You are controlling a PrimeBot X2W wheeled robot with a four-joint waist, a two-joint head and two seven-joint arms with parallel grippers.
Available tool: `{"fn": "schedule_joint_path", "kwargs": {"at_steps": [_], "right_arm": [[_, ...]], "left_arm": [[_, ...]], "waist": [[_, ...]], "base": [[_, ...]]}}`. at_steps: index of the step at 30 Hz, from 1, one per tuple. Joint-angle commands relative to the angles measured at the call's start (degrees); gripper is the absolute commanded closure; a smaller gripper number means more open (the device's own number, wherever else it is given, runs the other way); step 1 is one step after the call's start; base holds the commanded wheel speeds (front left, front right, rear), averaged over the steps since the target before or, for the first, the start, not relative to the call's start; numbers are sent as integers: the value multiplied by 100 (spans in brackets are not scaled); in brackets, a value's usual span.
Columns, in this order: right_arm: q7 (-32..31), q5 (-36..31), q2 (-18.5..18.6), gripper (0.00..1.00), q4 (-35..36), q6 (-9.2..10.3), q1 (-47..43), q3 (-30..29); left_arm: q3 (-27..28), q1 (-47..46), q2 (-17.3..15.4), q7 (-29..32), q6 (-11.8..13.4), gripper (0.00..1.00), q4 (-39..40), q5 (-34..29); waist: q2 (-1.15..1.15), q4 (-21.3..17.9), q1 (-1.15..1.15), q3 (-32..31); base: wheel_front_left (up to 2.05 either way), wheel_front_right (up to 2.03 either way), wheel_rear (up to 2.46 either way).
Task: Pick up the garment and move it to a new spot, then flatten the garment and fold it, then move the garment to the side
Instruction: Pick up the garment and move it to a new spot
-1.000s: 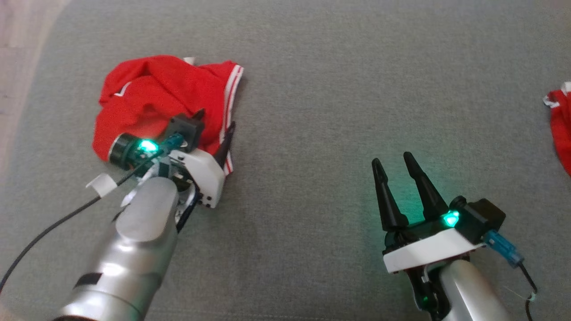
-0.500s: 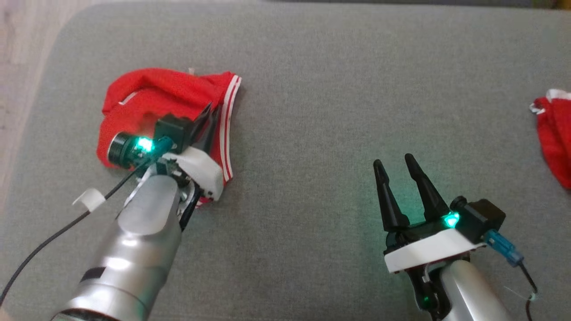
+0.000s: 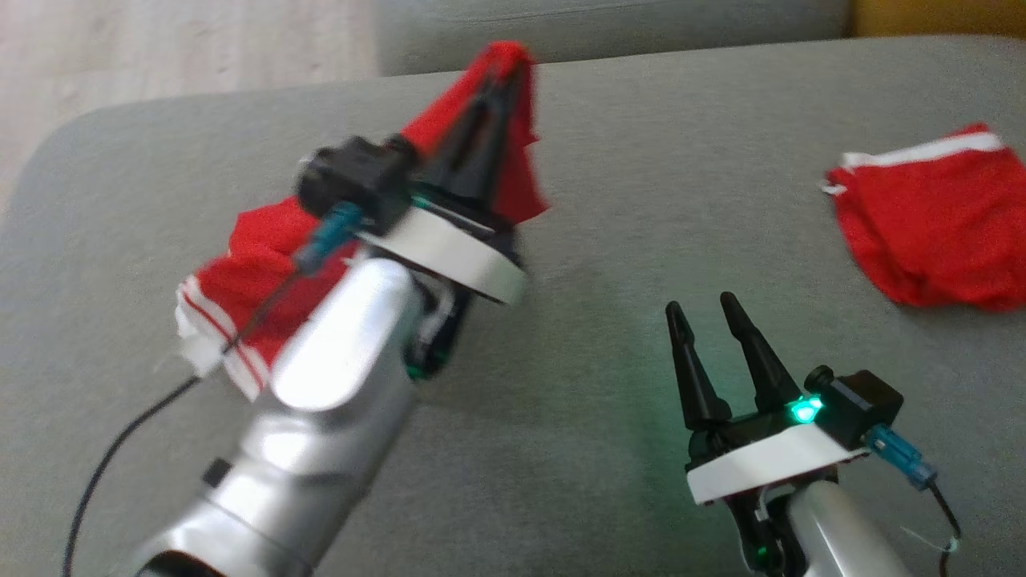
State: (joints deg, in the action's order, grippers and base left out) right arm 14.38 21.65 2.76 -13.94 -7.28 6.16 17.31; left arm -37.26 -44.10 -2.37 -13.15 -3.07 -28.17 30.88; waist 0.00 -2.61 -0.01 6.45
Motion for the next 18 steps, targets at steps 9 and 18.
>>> {"fn": "schedule_joint_path", "kwargs": {"at_steps": [9, 18], "right_arm": [[62, 180, 11, 0, 229, -21, 135, 252], [62, 205, 11, 0, 256, -21, 159, 241]], "left_arm": [[-1758, -267, -52, 60, 915, 100, 1096, 1021], [-2917, -461, -52, -44, 1223, 0, 899, 1768]], "waist": [[0, -1066, 1, 73], [0, -1135, 1, 212]], "base": [[0, 0, 0], [0, 0, 0]]}}
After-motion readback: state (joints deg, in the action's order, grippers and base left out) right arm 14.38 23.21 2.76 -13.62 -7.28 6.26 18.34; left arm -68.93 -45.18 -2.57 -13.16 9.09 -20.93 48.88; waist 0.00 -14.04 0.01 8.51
